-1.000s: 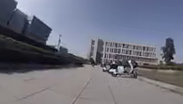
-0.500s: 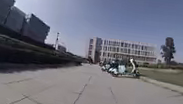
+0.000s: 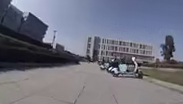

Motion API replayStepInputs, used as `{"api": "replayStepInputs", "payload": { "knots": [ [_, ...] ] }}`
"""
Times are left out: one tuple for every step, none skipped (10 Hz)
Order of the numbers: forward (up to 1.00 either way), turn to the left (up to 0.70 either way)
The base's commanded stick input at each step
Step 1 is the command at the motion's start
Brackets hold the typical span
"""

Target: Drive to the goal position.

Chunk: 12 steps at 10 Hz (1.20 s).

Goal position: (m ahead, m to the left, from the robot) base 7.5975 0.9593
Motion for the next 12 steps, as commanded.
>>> {"api": "replayStepInputs", "payload": {
  "knots": [
    [1.0,0.42],
    [1.0,0.42],
    [1.0,0.42],
    [1.0,0.24],
    [1.0,0.02],
    [1.0,0.02],
    [1.0,0.14],
    [1.0,0.28],
    [1.0,0.42],
    [1.0,0.42],
    [1.0,0.42],
    [1.0,0.02]
  ]
}}
